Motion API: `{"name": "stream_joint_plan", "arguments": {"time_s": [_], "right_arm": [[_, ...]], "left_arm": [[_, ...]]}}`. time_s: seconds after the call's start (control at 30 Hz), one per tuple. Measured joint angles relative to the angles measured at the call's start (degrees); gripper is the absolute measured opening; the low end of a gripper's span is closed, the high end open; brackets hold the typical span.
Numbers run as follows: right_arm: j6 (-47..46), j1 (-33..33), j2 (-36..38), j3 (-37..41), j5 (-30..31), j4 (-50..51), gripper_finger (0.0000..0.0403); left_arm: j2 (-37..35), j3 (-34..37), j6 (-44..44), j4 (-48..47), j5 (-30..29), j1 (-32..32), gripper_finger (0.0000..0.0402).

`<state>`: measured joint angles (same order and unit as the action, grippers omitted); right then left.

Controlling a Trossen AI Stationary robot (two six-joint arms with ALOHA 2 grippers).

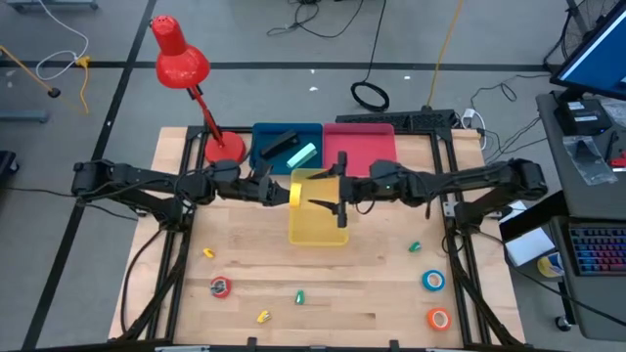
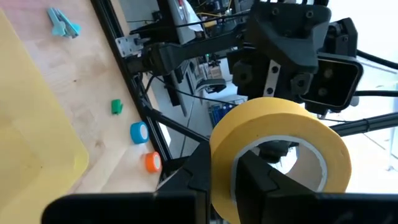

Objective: Pick and place Stapler, Stapler remover, tape
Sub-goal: Put the yellow tape into the pink bin

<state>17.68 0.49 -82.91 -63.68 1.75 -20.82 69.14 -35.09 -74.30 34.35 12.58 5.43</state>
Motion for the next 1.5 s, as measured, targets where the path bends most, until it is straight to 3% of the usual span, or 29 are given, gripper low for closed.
{"name": "stream_joint_plan", "arguments": {"time_s": [0.6, 0.97, 1.5], "right_arm": [[1.5, -0.7, -4.9, -4.2, 0.9, -0.3, 0.0244], [3.0, -0.9, -4.9, -4.2, 1.0, -0.6, 0.0200], [3.0, -0.2, -5.1, -4.4, -0.1, -0.6, 0.0208]], "left_arm": [[-0.1, 0.0, 0.0, -0.2, 0.3, 0.0, 0.0035], [-0.1, 0.0, -1.0, -0.5, -1.1, -0.2, 0.0035], [-0.1, -0.1, -1.3, -2.9, -1.8, -1.1, 0.0035]]}}
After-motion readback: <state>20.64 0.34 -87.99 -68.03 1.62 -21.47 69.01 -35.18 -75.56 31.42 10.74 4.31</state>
